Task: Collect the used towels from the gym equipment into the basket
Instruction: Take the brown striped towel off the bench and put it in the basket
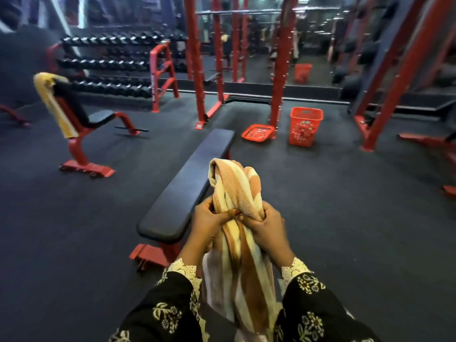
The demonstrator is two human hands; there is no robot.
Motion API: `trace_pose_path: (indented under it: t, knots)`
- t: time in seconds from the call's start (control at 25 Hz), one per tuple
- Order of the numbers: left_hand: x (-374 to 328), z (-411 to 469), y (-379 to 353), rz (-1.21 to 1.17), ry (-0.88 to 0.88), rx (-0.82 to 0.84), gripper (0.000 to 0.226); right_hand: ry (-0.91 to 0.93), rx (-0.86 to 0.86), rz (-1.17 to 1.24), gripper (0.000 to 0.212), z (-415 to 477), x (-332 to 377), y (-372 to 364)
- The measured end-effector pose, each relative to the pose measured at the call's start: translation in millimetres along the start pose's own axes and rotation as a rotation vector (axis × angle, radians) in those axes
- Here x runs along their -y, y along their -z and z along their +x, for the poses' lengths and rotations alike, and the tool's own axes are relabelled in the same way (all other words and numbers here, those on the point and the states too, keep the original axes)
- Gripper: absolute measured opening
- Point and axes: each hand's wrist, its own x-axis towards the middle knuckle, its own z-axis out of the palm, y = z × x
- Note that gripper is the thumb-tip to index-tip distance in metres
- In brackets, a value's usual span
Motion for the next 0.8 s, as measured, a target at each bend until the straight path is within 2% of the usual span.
trace_pose_path:
  t: [0.2, 0.32, 0.52, 0.8]
  knots:
    - [-13, 150, -128, -0.048, 0.031, 0.161, 0.055, -0.060, -0.173, -0.042, 0.023, 145, -35, 89]
    - [-36, 230, -196, -0.052, 0.005, 0.232, 0.057, -0.096, -0.260, -0.053, 0.023, 223, -42, 139]
    - [-56, 359, -307, -0.027, -0.028, 0.360, 0.044, -0.136, -0.415, -0.028, 0.026, 353, -79, 216]
    - [-53, 543, -462, -0.041, -0.041, 0.366, 0.036, -0.141, -0.471, 0.053, 0.034, 552, -164, 311]
